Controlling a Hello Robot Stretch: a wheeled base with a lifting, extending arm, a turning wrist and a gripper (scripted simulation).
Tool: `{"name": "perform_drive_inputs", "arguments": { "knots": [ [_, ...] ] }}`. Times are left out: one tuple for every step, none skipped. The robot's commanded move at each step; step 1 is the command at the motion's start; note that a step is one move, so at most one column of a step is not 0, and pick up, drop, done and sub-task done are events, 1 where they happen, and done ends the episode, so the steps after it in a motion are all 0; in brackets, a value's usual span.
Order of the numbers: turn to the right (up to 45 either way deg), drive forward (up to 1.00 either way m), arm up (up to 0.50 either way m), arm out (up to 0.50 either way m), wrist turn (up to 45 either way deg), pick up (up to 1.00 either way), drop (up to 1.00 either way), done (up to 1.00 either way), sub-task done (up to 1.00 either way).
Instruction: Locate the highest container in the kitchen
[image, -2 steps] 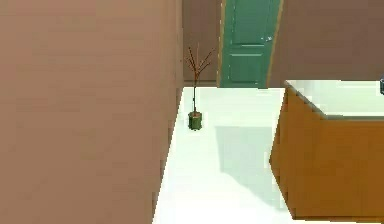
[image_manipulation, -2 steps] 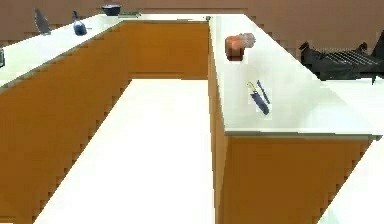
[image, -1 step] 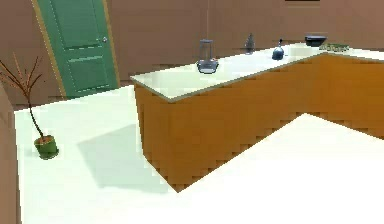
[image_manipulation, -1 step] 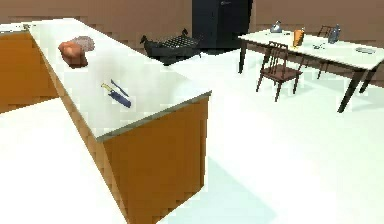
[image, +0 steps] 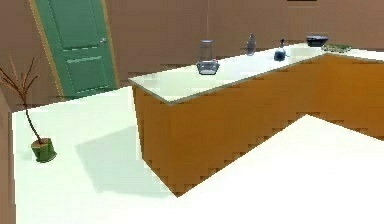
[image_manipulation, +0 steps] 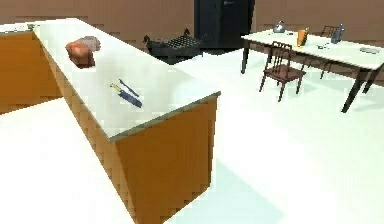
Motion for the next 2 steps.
{"name": "perform_drive_inputs", "arguments": {
  "knots": [
    [9.0, 0.0, 0.0, 0.0, 0.0, 0.0, 0.0, 0.0, 0.0],
    [3.0, 0.0, 0.0, 0.0, 0.0, 0.0, 0.0, 0.0, 0.0]
  ]
}}
